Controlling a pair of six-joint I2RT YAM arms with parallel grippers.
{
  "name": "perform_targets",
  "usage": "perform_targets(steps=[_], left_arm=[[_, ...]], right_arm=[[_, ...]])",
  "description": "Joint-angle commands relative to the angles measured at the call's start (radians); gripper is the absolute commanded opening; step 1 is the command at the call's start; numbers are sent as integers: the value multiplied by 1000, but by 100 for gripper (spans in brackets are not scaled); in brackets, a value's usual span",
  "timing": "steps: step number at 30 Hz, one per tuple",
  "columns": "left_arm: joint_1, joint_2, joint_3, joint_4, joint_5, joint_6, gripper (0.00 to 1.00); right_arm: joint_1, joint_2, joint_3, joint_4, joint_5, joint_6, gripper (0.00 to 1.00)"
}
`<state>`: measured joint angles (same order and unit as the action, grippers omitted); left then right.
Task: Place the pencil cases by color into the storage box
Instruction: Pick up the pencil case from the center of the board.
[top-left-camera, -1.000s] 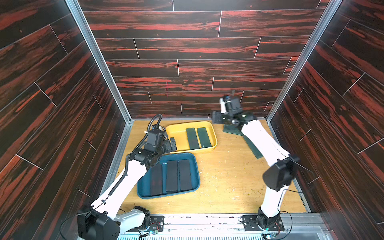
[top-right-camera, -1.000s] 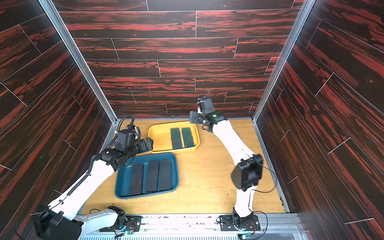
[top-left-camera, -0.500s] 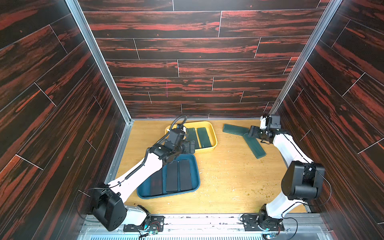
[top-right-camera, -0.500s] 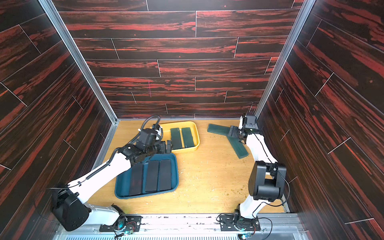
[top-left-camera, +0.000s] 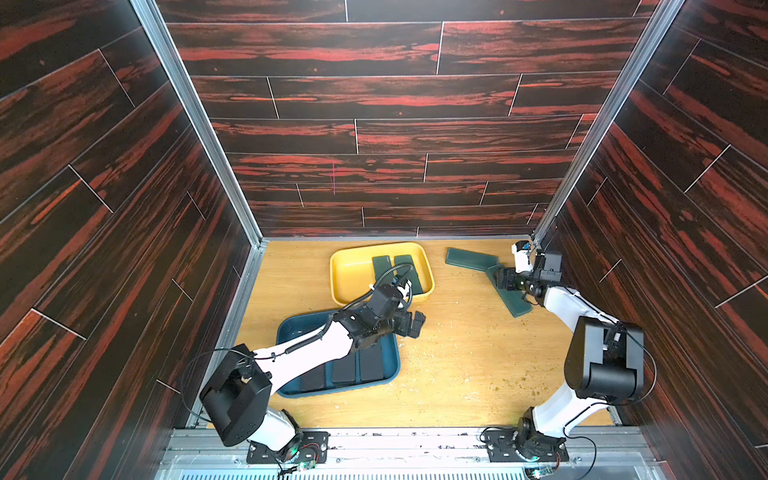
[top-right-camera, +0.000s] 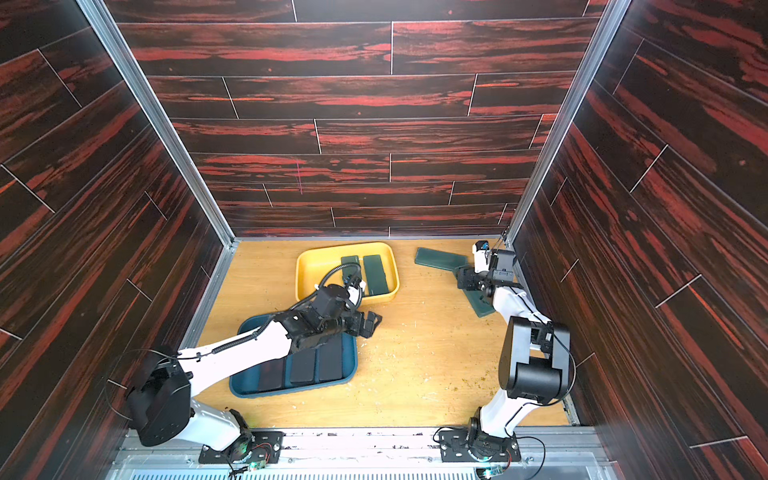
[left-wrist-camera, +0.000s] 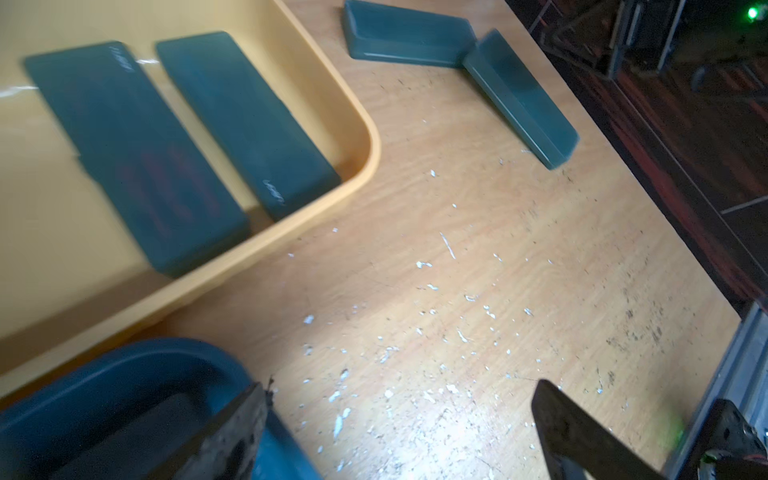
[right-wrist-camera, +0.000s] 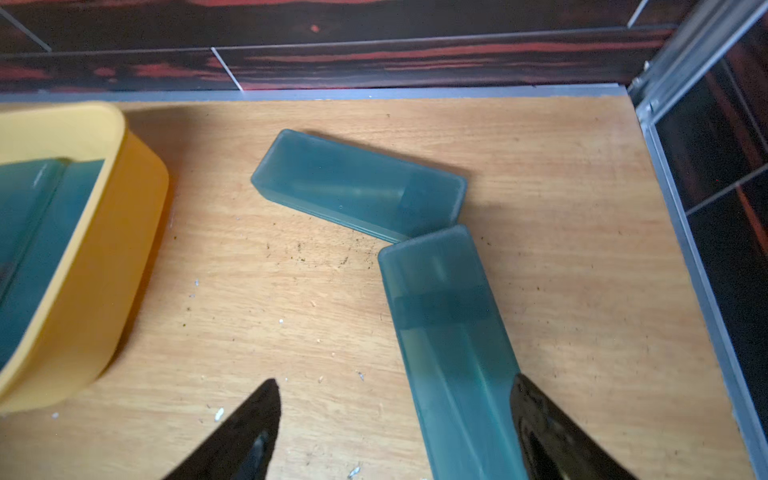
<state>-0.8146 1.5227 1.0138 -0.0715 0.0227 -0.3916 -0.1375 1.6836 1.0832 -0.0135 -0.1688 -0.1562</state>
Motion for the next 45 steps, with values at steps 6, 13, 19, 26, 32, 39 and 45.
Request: perform_targets(steps=[6,13,19,26,32,39,45], left_arm=[[-38,27,-30,105,47,42,100],[-43,43,-40,128,66,72,100],[-44,41,-56,134,71,77,100],[-45,43,-59,134,71,77,100],[-44,49,-50,127,69,85,100],[-44,60,-43,117,67,86,100],[-44,59,-37,109,60,86,100]], right_arm=[[-60,66,18,-37,-82,-187,87],[-74,114,28,-94,-90,-258,87],[-79,162,58,-122,-76,-296,87],[-77,212,101,-161,-37,-337,86],[-82,245,120,-166,-16,-360,85],[-83,292,159,-198,-44,-360,83],[-82,318,177,-213,-44,-370,82]])
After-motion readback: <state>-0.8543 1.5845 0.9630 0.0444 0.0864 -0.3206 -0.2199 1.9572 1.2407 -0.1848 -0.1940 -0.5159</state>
